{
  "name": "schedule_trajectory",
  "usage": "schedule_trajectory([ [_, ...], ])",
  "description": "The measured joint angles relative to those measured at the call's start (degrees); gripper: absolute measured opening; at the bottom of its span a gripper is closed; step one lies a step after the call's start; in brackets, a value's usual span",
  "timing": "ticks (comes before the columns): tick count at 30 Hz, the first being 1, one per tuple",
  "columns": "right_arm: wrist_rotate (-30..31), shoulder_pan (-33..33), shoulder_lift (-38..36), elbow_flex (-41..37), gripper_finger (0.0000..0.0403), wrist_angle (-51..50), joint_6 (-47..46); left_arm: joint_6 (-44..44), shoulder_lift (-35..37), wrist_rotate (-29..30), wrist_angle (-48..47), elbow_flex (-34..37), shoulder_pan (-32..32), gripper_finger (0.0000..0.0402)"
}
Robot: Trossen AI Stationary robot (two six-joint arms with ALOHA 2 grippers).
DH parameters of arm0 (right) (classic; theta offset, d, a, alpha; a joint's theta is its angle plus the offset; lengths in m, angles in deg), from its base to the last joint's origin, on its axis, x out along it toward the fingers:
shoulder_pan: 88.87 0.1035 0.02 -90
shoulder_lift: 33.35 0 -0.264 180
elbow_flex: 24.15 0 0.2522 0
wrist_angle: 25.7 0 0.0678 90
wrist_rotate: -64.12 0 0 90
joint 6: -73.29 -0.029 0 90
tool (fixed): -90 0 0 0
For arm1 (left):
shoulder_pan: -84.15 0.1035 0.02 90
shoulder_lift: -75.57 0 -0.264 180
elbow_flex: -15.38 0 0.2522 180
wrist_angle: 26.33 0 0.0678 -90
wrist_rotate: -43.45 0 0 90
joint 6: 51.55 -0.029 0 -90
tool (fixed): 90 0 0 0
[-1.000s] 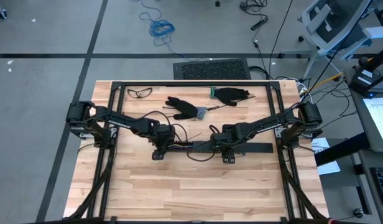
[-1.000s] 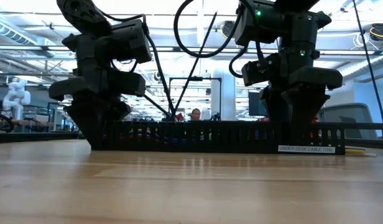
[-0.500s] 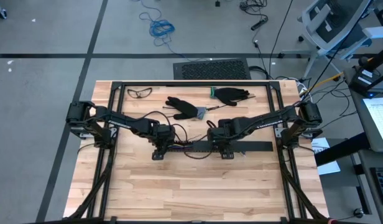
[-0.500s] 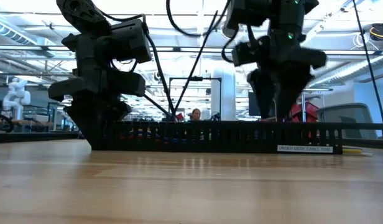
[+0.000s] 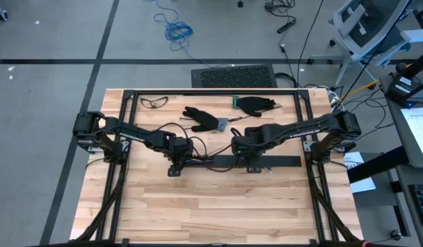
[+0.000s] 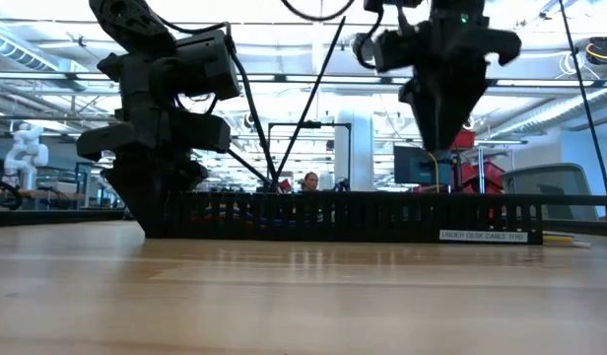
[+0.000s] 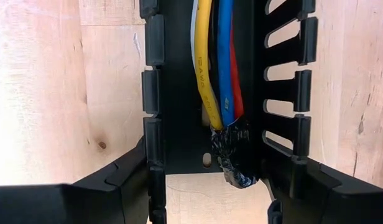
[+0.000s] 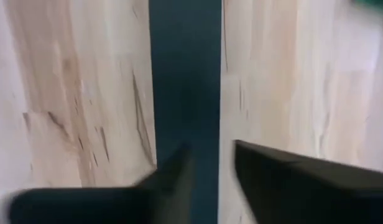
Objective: Ziptie cables
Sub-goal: Insert the black cover of the black cable duct
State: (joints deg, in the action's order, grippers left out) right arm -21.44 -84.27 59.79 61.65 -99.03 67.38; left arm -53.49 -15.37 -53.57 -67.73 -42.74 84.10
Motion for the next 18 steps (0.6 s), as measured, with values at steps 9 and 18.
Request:
schedule_trajectory([
  [9, -0.6, 0.0, 0.1, -3.7, 0.0002, 1.2, -5.6, 0.0, 0.0, 0.0, 0.1, 0.0, 0.0, 0.0264],
  [18, -3.0, 0.0, 0.1, -6.7, 0.0, 3.4, -7.1, 0.0, 0.0, 0.1, 0.1, 0.0, 0.0, 0.0264],
])
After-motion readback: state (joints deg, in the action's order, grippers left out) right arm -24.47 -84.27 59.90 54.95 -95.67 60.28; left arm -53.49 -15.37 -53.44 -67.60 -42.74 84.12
